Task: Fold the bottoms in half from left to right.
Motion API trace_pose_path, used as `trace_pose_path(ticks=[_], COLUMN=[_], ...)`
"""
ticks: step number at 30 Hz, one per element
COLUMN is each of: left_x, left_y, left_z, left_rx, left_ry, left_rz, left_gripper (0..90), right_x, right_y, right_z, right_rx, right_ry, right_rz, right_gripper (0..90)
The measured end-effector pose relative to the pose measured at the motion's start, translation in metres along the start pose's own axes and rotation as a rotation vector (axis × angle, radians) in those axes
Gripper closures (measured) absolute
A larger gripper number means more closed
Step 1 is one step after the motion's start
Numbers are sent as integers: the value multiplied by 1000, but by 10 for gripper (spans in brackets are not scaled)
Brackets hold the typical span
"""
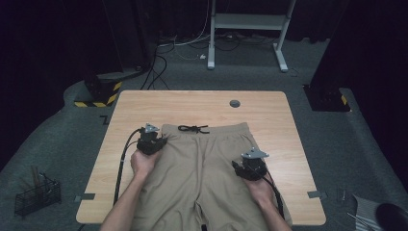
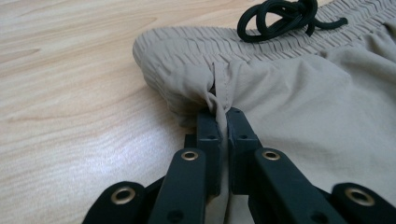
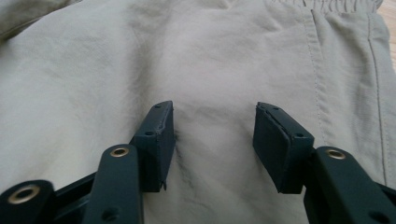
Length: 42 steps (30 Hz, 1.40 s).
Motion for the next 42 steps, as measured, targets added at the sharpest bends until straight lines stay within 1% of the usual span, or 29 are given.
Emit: trace_pose_path(ticks=[2, 3, 4, 5, 6, 7, 8, 9, 10, 12, 13, 14, 16, 17, 21, 23, 25, 27, 29, 30, 32, 34, 36, 38, 39, 40, 41, 42], left_x=[-3, -4, -5, -6, -7, -9, -11, -14, -16, -20, -22, -24, -30, -33, -44, -50, -55, -60, -64, -66, -69, -72, -75, -78, -79, -80, -81, -81], left_y=[0, 2, 2, 3, 3, 4, 4, 5, 6, 5, 6, 5, 5, 5, 5, 5, 6, 9, 9, 8, 6, 3, -2, -8, -12, -15, -18, -21], left_z=[0, 0, 0, 0, 0, 0, -1, -1, -2, -1, -1, 0, -2, -2, -7, -11, -14, -15, -16, -17, -18, -19, -18, -17, -17, -16, -16, -16], left_rx=[20, 28, 35, 39, 47, 52, 59, 67, 74, 85, 86, 90, 102, 103, 124, 126, 114, 101, 93, 92, 91, 98, 100, 108, 115, 121, 128, 132], left_ry=[-19, -22, -12, -14, -14, -19, -22, -30, -39, -37, -31, -28, -38, -43, -64, -85, -86, -77, -78, -81, -87, -96, -91, -94, -96, -102, -103, -104], left_rz=[-28, -31, -31, -24, -31, -33, -38, -45, -55, -56, -48, -46, -50, -45, -74, -70, -56, -54, -49, -51, -49, -60, -56, -44, -41, -42, -38, -39], left_gripper=[864, 865, 865, 865, 865, 865, 866, 866, 866, 867, 867, 868, 868, 869, 869, 869, 869, 870, 869, 869, 869, 869, 869, 869, 869, 869, 869, 869], right_x=[-1, -2, -5, -7, -10, -12, -14, -15, -16, -16, -16, -15, -13, -13, -19, -20, -23, -25, -28, -29, -32, -36, -38, -39, -38, -37, -37, -37], right_y=[1, 1, 5, 9, 15, 23, 31, 39, 45, 55, 59, 62, 67, 67, 72, 74, 76, 79, 84, 86, 89, 93, 95, 95, 93, 90, 86, 81], right_z=[0, 0, -2, -5, -7, -8, -7, -5, -2, 5, 8, 10, 16, 18, 24, 28, 33, 37, 43, 45, 50, 55, 58, 57, 53, 44, 36, 26], right_rx=[0, -7, -24, -46, -82, -114, -135, -158, -177, -192, -203, -205, -202, -208, -195, -195, -194, -190, -191, -188, -185, -185, -187, -184, -189, -212, -213, -202], right_ry=[5, 7, -6, -17, -24, -29, -31, -35, -28, -16, -16, -8, 15, 13, 30, 22, 19, 19, 8, 5, 5, 6, 14, 22, 18, 14, 14, 15], right_rz=[6, 8, 15, 17, 11, -2, -28, -53, -69, -88, -99, -111, -127, -119, -109, -106, -105, -103, -100, -95, -99, -102, -100, -101, -93, -62, -62, -71], right_gripper=[486, 487, 497, 519, 527, 527, 525, 520, 514, 502, 498, 487, 463, 453, 428, 425, 425, 424, 424, 424, 424, 420, 419, 436, 458, 466, 469, 470])
Point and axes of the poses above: each handheld gripper's, and its own axes: z roughly forward along the jaws, x roughly out of its underside, y roughly to its left, the point moved 2 cm from there along z, roughly forward along the jaws, and after that the axes turned 11 degrees about -y, right-handed, at the moved point
